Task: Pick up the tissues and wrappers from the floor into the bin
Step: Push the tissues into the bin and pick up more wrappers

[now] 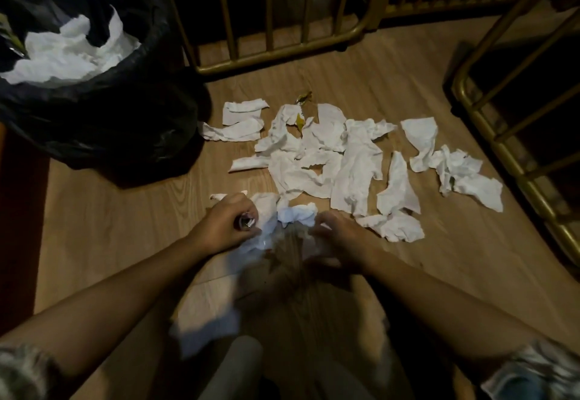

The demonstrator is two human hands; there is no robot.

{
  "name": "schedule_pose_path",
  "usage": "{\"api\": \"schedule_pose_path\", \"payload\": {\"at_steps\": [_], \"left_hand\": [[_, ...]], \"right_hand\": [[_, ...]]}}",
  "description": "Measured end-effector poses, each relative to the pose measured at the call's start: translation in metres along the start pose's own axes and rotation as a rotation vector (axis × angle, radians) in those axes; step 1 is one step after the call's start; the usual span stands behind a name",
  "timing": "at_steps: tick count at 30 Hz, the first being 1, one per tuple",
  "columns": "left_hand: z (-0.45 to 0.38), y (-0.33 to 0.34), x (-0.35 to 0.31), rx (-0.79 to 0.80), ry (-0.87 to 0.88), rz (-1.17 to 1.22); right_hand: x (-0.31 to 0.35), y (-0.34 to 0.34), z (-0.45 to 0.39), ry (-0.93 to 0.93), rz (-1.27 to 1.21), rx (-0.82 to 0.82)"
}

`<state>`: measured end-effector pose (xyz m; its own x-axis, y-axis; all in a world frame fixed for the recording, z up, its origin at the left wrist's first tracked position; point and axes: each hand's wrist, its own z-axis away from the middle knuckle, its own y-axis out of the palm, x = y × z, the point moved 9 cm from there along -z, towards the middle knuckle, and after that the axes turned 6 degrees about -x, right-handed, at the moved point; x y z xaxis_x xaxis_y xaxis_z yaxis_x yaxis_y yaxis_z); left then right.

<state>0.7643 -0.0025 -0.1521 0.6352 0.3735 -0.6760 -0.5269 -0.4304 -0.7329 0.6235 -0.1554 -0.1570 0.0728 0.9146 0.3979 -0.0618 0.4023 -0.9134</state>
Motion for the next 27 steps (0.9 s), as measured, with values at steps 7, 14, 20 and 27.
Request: {"api": "schedule_pose_path", "payload": {"at_steps": [7, 14, 20, 27], "left_hand": [[0.006, -0.042, 0.023, -0.329, -0.26, 0.117], [0.016, -0.054, 0.04, -0.512, -0.506, 0.249], [0.029, -0.055, 0.043, -0.582, -0.63, 0.384], [0.026, -0.087, 0.033, -0.734, -0.747, 0.521]], "right_hand": [[0.013, -0.003, -0.002, -0.08, -0.143, -0.338], [0.041, 0.002, -0.042, -0.096, -0.068, -0.3], [0.048, 0.032, -0.032, -0.093, 0.087, -0.337], [0.057, -0.005, -0.079, 0.089, -0.167, -0.412]]}}
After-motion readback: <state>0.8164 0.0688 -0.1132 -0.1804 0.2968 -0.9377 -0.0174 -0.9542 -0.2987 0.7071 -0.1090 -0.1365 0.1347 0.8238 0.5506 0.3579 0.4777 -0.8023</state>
